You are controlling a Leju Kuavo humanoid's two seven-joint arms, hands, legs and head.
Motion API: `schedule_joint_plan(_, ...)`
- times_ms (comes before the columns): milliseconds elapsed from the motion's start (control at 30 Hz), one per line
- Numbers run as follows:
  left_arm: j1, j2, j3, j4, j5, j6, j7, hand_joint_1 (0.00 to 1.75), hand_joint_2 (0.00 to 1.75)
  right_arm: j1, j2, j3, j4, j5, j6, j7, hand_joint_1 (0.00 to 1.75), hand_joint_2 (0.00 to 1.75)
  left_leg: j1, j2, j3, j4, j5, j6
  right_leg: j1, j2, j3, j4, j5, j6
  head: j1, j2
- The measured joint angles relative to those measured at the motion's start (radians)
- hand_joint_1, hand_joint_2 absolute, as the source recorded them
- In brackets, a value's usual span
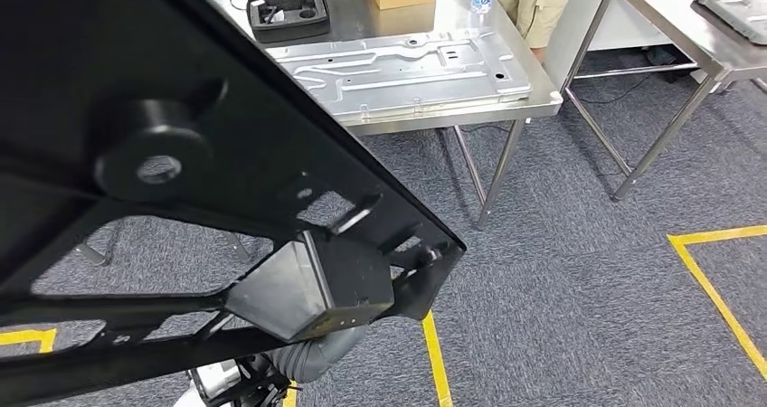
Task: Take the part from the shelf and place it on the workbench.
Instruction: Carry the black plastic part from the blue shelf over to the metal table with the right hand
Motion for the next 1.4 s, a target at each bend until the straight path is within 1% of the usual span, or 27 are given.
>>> schedule_joint_plan(33,-0.001,0.000,0.002,0.000,0.000,0.002,0.003,1.75,1.75,0.000,0.000,0.000,0.000,0.000,-0.001,-0.003,0.00,0.00,-0.001,0.001,0.024,-0.052,0.017,0.005,0.002,0.000,0.000,0.001,0.000,0.004,0.000,0.000)
schedule_joint_plan(67,-0.001,0.000,0.004,0.001,0.000,0.004,0.006,1.75,1.75,0.000,0.000,0.000,0.000,0.000,-0.002,-0.006,0.00,0.00,-0.004,0.002,0.034,-0.078,0.023,0.011,0.004,0.000,-0.001,0.001,0.000,0.008,-0.001,0.000)
schedule_joint_plan(167,-0.001,0.002,0.009,0.005,0.002,0.008,0.010,1.75,1.75,0.000,0.000,0.000,0.000,0.000,-0.004,-0.010,0.00,0.00,-0.011,0.001,0.032,-0.083,0.023,0.025,0.002,0.000,-0.002,-0.003,0.003,0.020,0.000,0.000)
schedule_joint_plan(267,-0.002,0.002,0.010,0.006,0.002,0.008,0.012,1.75,1.75,0.000,0.000,0.000,0.000,0.000,-0.004,-0.010,0.00,0.00,-0.012,0.001,0.033,-0.084,0.024,0.027,0.001,0.000,-0.002,-0.003,0.004,0.023,-0.001,0.000)
schedule_joint_plan(333,-0.002,0.002,0.013,0.007,0.002,0.008,0.012,1.75,1.75,-0.001,0.000,0.000,0.000,0.000,-0.004,-0.010,0.00,0.00,-0.008,0.002,0.035,-0.087,0.029,0.034,0.000,0.000,-0.003,0.003,-0.002,0.027,-0.001,0.000)
schedule_joint_plan(433,-0.005,0.002,0.021,0.012,0.009,0.010,0.013,1.75,1.75,0.001,0.001,0.000,0.000,0.000,-0.006,-0.012,0.00,0.00,-0.003,0.004,0.036,-0.090,0.033,0.046,-0.005,-0.001,-0.112,0.244,-0.114,0.041,0.003,0.000)
schedule_joint_plan(467,-0.005,0.003,0.023,0.013,0.012,0.011,0.014,1.75,1.75,0.002,0.002,0.000,0.000,0.000,-0.006,-0.013,0.00,0.00,-0.002,0.003,0.036,-0.090,0.033,0.048,-0.006,-0.001,-0.138,0.300,-0.134,0.045,0.004,0.000)
schedule_joint_plan(500,-0.005,0.003,0.023,0.014,0.013,0.011,0.014,1.75,1.75,0.002,0.002,0.000,0.000,-0.001,-0.006,-0.013,0.00,0.00,-0.001,0.002,0.037,-0.090,0.032,0.047,-0.008,-0.001,-0.119,0.261,-0.107,0.045,0.004,0.000)
schedule_joint_plan(567,-0.005,0.003,0.025,0.014,0.013,0.011,0.014,1.75,1.75,0.001,0.001,0.000,0.000,0.000,-0.006,-0.015,0.00,0.00,-0.001,0.000,0.040,-0.089,0.029,0.041,-0.010,-0.001,-0.043,0.108,-0.040,0.044,0.005,0.000)
schedule_joint_plan(600,-0.006,0.003,0.026,0.014,0.013,0.011,0.014,1.75,1.75,0.000,0.001,0.000,0.000,0.001,-0.005,-0.016,0.00,0.00,-0.003,-0.001,0.040,-0.088,0.027,0.037,-0.009,-0.001,-0.014,0.048,-0.019,0.041,0.006,0.000)
schedule_joint_plan(633,-0.006,0.003,0.027,0.014,0.013,0.011,0.014,1.75,1.75,0.000,0.001,0.000,0.000,0.003,-0.004,-0.016,0.00,0.00,-0.005,-0.001,0.040,-0.087,0.025,0.032,-0.007,0.000,0.002,0.014,-0.011,0.037,0.006,0.000)
schedule_joint_plan(700,-0.008,0.004,0.028,0.014,0.013,0.012,0.015,1.75,1.75,0.000,0.001,0.000,0.000,0.006,-0.003,-0.016,0.00,0.00,-0.006,-0.001,0.039,-0.088,0.024,0.021,-0.003,0.001,0.004,0.004,-0.013,0.027,0.006,0.000)
schedule_joint_plan(767,-0.009,0.004,0.029,0.014,0.013,0.012,0.016,1.75,1.75,0.001,0.002,0.000,0.000,0.006,-0.001,-0.016,0.00,0.00,-0.003,0.001,0.031,-0.073,0.012,0.011,-0.005,0.000,0.004,0.002,-0.011,0.016,0.006,0.000)
schedule_joint_plan(800,-0.010,0.004,0.030,0.014,0.013,0.012,0.016,1.75,1.75,0.000,0.003,0.000,0.000,0.006,0.000,-0.016,0.00,0.00,-0.001,0.002,0.016,-0.040,-0.008,0.005,-0.008,-0.001,0.005,0.000,-0.010,0.010,0.006,0.000)
schedule_joint_plan(833,-0.011,0.004,0.031,0.014,0.013,0.012,0.017,1.75,1.75,0.000,0.003,0.000,0.000,0.006,0.003,-0.016,0.00,0.00,0.001,0.003,-0.011,0.016,-0.038,0.000,-0.009,-0.002,0.005,-0.001,-0.009,0.005,0.005,0.000)
schedule_joint_plan(900,-0.012,0.006,0.034,0.015,0.013,0.012,0.017,1.75,1.75,-0.001,0.003,0.000,0.000,0.006,0.007,-0.014,0.00,0.00,0.002,0.003,-0.082,0.165,-0.099,-0.007,-0.008,-0.006,0.005,-0.001,-0.011,0.000,0.004,0.000)
schedule_joint_plan(933,-0.012,0.006,0.035,0.015,0.013,0.012,0.018,1.75,1.75,0.000,0.003,0.000,0.000,0.006,0.009,-0.013,0.00,0.00,0.003,0.003,-0.109,0.217,-0.112,-0.009,-0.007,-0.008,0.005,0.000,-0.011,-0.001,0.004,0.000)
schedule_joint_plan(967,-0.012,0.007,0.036,0.015,0.013,0.012,0.018,1.75,1.75,0.000,0.003,0.000,0.000,0.006,0.010,-0.012,0.00,0.00,0.003,0.004,-0.119,0.230,-0.105,-0.010,-0.007,-0.012,0.006,0.000,-0.012,-0.001,0.004,0.000)
schedule_joint_plan(1000,-0.013,0.007,0.037,0.015,0.014,0.012,0.018,1.75,1.75,0.000,0.004,0.000,0.000,0.006,0.010,-0.013,0.00,0.00,0.003,0.005,-0.109,0.200,-0.080,-0.010,-0.007,-0.015,0.008,0.000,-0.013,-0.001,0.004,0.000)
schedule_joint_plan(1067,-0.016,0.007,0.039,0.015,0.015,0.011,0.018,1.75,1.75,0.000,0.005,0.000,0.000,0.005,0.010,-0.015,0.00,0.00,0.003,0.022,-0.045,0.054,-0.009,-0.007,-0.007,-0.022,0.013,0.001,-0.017,0.004,0.004,0.000)
schedule_joint_plan(1100,-0.018,0.007,0.040,0.015,0.015,0.011,0.018,1.75,1.75,-0.001,0.006,0.000,0.000,0.004,0.010,-0.015,0.00,0.00,0.000,0.031,-0.014,-0.012,0.016,-0.003,-0.004,-0.024,0.015,0.002,-0.020,0.008,0.004,0.000)
schedule_joint_plan(1133,-0.019,0.007,0.041,0.015,0.015,0.011,0.018,1.75,1.75,-0.001,0.006,0.000,0.000,0.003,0.010,-0.016,0.00,0.00,-0.001,0.038,0.006,-0.056,0.030,0.002,-0.001,-0.028,0.016,0.002,-0.022,0.012,0.004,0.000)
schedule_joint_plan(1167,-0.020,0.007,0.042,0.016,0.015,0.011,0.019,1.75,1.75,-0.001,0.005,0.000,0.000,0.003,0.010,-0.016,0.00,0.00,-0.004,0.040,0.013,-0.074,0.032,0.008,0.001,-0.032,0.016,0.003,-0.023,0.016,0.005,0.000)
schedule_joint_plan(1233,-0.020,0.007,0.044,0.016,0.014,0.011,0.019,1.75,1.75,-0.001,0.005,0.000,0.000,0.001,0.010,-0.016,0.00,0.00,-0.007,0.030,0.012,-0.077,0.036,0.021,0.000,-0.039,0.016,0.002,-0.025,0.025,0.006,0.000)
schedule_joint_plan(1300,-0.022,0.007,0.044,0.016,0.014,0.011,0.020,1.75,1.75,-0.001,0.005,0.000,0.000,0.000,0.010,-0.018,0.00,0.00,-0.005,0.023,0.013,-0.080,0.039,0.034,-0.004,-0.034,0.005,0.031,-0.047,0.035,0.006,0.000)
schedule_joint_plan(1333,-0.023,0.007,0.044,0.016,0.015,0.011,0.020,1.75,1.75,-0.001,0.005,0.000,0.000,0.001,0.010,-0.020,0.00,0.00,-0.003,0.022,0.014,-0.081,0.041,0.039,-0.005,-0.028,-0.015,0.076,-0.075,0.039,0.007,0.000)
schedule_joint_plan(1400,-0.023,0.007,0.044,0.016,0.017,0.011,0.020,1.75,1.75,0.000,0.005,0.000,0.000,0.000,0.009,-0.023,0.00,0.00,-0.005,0.020,0.014,-0.081,0.040,0.044,-0.006,-0.019,-0.081,0.219,-0.142,0.043,0.010,0.000)
